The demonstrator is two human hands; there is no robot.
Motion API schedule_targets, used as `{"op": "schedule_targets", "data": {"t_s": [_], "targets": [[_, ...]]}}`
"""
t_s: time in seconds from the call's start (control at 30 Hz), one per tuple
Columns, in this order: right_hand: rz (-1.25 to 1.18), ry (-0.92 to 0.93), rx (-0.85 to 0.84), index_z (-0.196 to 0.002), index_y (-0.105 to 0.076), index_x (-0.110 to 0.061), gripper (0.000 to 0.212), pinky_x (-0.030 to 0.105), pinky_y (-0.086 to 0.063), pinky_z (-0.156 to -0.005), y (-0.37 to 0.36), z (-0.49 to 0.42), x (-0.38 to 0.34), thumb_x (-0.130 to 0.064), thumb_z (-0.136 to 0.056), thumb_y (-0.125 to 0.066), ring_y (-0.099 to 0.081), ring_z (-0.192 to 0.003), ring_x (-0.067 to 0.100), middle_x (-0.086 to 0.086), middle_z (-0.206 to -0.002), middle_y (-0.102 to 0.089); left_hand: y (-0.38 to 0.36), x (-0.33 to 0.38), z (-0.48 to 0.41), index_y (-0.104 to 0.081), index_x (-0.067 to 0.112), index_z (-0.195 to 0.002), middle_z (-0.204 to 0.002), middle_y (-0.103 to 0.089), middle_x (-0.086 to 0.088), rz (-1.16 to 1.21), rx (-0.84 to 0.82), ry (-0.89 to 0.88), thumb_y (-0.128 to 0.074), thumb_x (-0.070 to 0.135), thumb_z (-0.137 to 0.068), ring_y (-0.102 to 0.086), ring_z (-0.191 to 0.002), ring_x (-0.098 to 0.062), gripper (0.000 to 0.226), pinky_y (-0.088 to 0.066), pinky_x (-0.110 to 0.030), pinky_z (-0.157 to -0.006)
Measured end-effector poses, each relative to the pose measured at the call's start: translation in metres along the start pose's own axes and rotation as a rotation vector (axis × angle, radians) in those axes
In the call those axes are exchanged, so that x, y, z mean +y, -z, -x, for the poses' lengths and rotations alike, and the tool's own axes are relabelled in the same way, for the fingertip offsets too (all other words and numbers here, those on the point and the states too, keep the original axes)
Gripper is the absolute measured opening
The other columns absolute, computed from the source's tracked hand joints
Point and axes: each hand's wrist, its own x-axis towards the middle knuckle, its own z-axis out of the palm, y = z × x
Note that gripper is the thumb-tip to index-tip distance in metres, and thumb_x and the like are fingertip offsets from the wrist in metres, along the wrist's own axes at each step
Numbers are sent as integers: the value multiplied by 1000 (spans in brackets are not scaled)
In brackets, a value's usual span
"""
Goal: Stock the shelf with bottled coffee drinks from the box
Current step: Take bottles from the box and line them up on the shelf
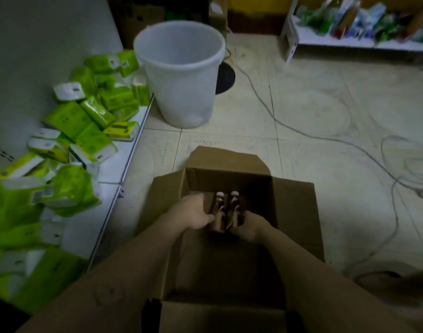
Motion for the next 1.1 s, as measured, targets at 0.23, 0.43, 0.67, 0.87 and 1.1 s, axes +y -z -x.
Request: {"op": "schedule_targets", "data": {"t_s": [0.23, 0.43, 0.67, 0.87, 1.1], "targets": [[-69, -179, 29, -128, -49, -18, 37, 42, -44, -101, -22, -79, 26, -31, -94, -54, -55, -111, 26, 11, -126, -55, -56, -29, -80, -40, 16, -140, -137, -50, -8, 214, -141, 88, -66, 42, -83, -51, -111, -20, 68, -37, -28, -78], [-330, -307, 173, -132, -46, -19, 51, 41, -55, -84, -47, -135, 41, -37, -88, -63, -62, -96, 23, 9, -120, -59, -104, -43, -117, -48, 27, -128, -128, -56, -1, 460, -197, 157, -69, 37, -82, -54, -113, -20, 51, -42, -29, -84], [-528, -358, 258, -133, -46, -20, 54, 37, -55, -79, -67, -166, 60, -37, -86, -67, -62, -98, 20, 7, -123, -60, -148, -58, -135, -35, 24, -140, -137, -50, -2, 677, -243, 312, -74, 33, -78, -48, -123, -21, 74, -38, -31, -88], [-689, -349, 245, -113, -54, -27, 25, 37, -56, -77, -79, -170, 65, -32, -90, -63, -63, -83, 13, -1, -102, -62, -162, -61, -141, -44, 24, -135, -130, -55, 0, 686, -158, 299, -64, 35, -87, -53, -110, -16, 53, -39, -28, -80], [-796, -381, 57, -123, -50, -26, 48, 36, -56, -76, -91, -151, 76, -30, -82, -73, -64, -92, 18, -1, -106, -62, -156, -59, -145, -50, 23, -130, -125, -58, -1, 774, -124, 331, -59, 39, -89, -55, -108, -19, 45, -40, -30, -78]]}}
